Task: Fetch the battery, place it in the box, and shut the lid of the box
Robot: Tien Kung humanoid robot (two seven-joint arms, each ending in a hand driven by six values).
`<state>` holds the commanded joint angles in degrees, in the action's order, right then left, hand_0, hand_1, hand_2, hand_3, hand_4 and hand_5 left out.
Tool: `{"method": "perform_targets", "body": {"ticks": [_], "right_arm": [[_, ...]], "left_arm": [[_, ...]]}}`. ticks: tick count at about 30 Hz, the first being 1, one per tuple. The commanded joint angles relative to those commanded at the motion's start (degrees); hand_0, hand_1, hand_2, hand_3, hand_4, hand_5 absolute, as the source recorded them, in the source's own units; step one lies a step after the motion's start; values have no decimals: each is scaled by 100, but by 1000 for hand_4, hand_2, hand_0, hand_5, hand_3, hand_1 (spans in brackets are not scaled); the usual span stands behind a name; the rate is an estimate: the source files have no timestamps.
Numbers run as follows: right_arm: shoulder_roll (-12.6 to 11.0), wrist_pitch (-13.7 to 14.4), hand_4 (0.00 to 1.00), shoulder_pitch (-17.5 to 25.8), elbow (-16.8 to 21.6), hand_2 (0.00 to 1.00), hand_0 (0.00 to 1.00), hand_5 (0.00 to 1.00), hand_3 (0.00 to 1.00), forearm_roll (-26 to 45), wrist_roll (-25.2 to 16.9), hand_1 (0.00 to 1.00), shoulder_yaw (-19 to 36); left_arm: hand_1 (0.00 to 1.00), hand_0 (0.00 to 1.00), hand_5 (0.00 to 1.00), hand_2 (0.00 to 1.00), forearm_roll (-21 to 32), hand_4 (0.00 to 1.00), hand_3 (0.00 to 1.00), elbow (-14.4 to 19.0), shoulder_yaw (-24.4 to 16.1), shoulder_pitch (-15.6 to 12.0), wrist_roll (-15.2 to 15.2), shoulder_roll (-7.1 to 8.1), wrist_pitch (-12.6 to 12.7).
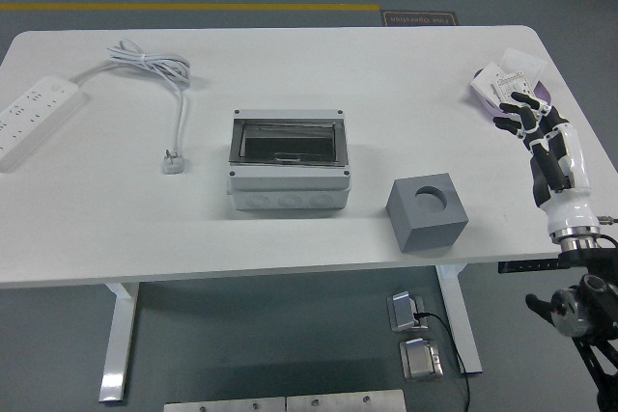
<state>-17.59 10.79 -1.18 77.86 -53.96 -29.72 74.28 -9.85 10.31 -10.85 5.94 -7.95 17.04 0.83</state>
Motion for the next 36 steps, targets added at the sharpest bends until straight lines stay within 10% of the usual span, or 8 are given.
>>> {"method": "perform_targets", "body": {"ticks": [19,20,31,36], "right_arm": [[-70,254,863,252,223,566,620,474,666,-1585,991,521,712],[-95,236,860,264,270,545,370,560,638,-1696,1088,447,790],[-567,-1202,852,471,948,431,247,625,522,-1874,2798,324,1814],[-560,-1586,833,427,1024,399,251,596,456,-1586,2907,318,1802]], "left_arm": [[677,625,141,609,66,635,608,0,33,2,14,-41,2],[677,625,142,609,66,637,609,0,33,4,15,-43,2],[677,625,143,610,45,637,609,0,10,19,12,-54,2],[677,625,144,610,98,637,609,0,61,35,29,-49,3]]}}
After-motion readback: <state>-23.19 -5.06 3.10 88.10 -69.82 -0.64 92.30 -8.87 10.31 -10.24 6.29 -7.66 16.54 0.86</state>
